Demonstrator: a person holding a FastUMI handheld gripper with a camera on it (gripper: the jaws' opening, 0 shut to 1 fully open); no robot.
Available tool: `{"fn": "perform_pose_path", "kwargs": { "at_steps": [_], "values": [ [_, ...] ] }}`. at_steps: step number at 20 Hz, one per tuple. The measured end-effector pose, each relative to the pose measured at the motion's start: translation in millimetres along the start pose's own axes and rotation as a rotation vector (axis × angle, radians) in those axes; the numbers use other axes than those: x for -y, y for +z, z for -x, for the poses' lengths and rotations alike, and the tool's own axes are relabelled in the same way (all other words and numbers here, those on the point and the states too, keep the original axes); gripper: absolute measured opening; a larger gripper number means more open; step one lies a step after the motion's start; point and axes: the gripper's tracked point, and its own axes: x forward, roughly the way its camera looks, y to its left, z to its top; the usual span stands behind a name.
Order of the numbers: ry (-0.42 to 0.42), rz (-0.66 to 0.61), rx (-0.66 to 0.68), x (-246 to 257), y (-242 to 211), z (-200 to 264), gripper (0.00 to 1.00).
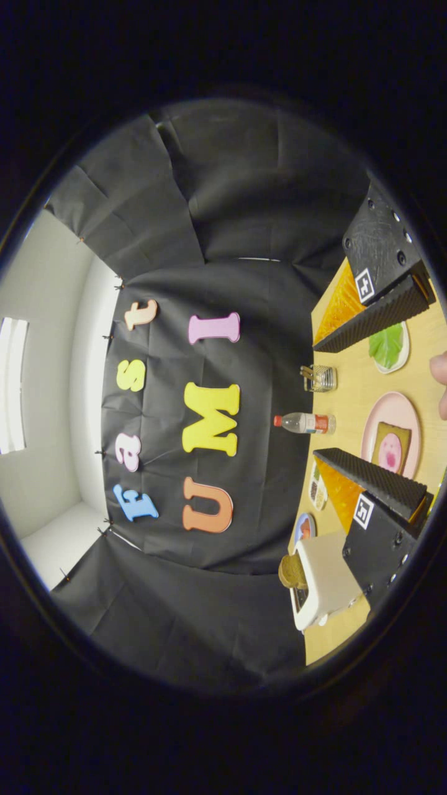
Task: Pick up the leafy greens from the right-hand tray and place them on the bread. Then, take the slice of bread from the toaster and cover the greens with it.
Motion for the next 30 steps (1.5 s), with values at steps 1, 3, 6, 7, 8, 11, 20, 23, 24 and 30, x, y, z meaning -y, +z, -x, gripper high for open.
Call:
{"fn": "perform_pose_path", "kwargs": {
  "at_steps": [1, 3, 6, 7, 8, 11, 20, 23, 24, 30],
  "values": [
    [0.003, -0.001, -0.009, 0, -5, -1, 0.95],
    [0.01, -0.014, -0.022, 0, -8, -5, 0.95],
    [-0.013, -0.023, 0.001, 11, -6, -6, 0.95],
    [-0.018, -0.02, -0.005, 16, -13, -8, 0.95],
    [-0.025, -0.015, -0.021, 24, -19, -10, 0.95],
    [-0.045, -0.016, -0.069, 56, -26, -16, 0.95],
    [-0.142, -0.197, -0.327, 171, -85, -39, 0.95],
    [-0.165, -0.35, -0.455, 185, -129, -53, 0.96],
    [-0.176, -0.391, -0.497, 189, -144, -59, 0.96],
    [-0.233, -0.601, -0.613, 203, -188, -94, 0.96]
  ]
}}
